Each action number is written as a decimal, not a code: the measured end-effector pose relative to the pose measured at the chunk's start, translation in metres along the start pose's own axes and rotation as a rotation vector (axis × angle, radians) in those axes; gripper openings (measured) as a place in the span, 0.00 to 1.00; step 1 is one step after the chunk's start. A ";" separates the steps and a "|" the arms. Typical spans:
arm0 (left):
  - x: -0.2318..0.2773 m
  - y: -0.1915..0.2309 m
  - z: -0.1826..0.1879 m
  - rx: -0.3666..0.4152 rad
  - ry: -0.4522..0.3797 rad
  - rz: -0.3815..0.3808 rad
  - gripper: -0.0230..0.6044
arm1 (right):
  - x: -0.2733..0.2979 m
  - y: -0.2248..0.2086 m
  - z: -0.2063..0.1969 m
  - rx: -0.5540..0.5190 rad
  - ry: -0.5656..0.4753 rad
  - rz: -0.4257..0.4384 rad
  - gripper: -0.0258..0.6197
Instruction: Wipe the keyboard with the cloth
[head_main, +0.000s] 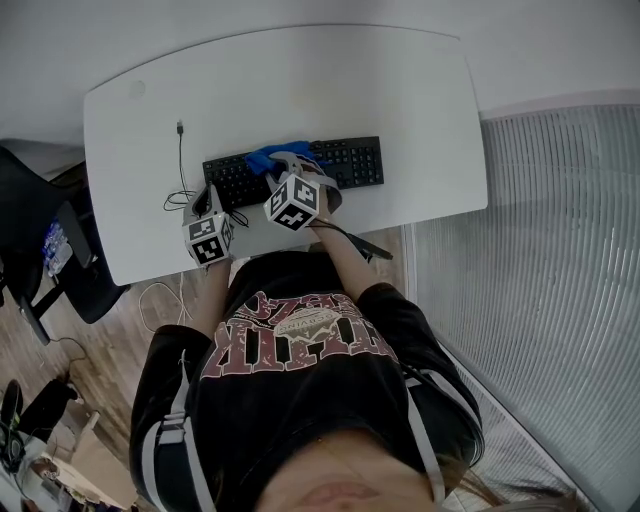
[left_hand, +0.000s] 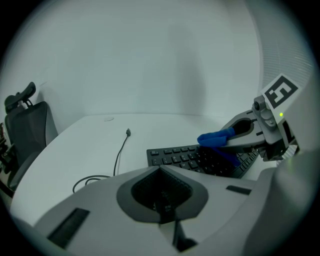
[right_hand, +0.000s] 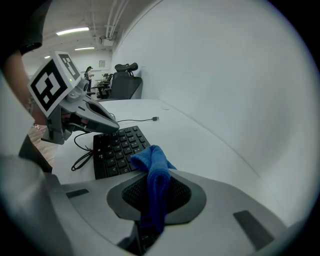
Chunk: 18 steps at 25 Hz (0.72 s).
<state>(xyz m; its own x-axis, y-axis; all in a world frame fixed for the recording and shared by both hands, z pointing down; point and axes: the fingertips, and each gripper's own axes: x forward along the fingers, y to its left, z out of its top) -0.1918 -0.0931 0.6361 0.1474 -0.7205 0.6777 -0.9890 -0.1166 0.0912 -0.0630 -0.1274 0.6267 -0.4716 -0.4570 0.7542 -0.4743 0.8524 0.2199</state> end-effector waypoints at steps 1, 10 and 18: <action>0.000 0.001 -0.001 -0.001 0.002 0.002 0.08 | -0.001 -0.003 -0.003 0.009 0.004 -0.005 0.14; 0.003 -0.001 -0.002 0.005 0.007 0.022 0.08 | -0.017 -0.031 -0.034 0.074 0.036 -0.067 0.14; 0.004 -0.004 -0.004 0.011 0.004 0.046 0.08 | -0.036 -0.056 -0.068 0.139 0.063 -0.129 0.14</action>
<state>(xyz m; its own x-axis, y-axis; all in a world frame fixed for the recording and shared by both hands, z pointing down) -0.1873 -0.0929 0.6414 0.1013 -0.7226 0.6838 -0.9946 -0.0904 0.0519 0.0309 -0.1414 0.6290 -0.3551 -0.5394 0.7635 -0.6280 0.7427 0.2325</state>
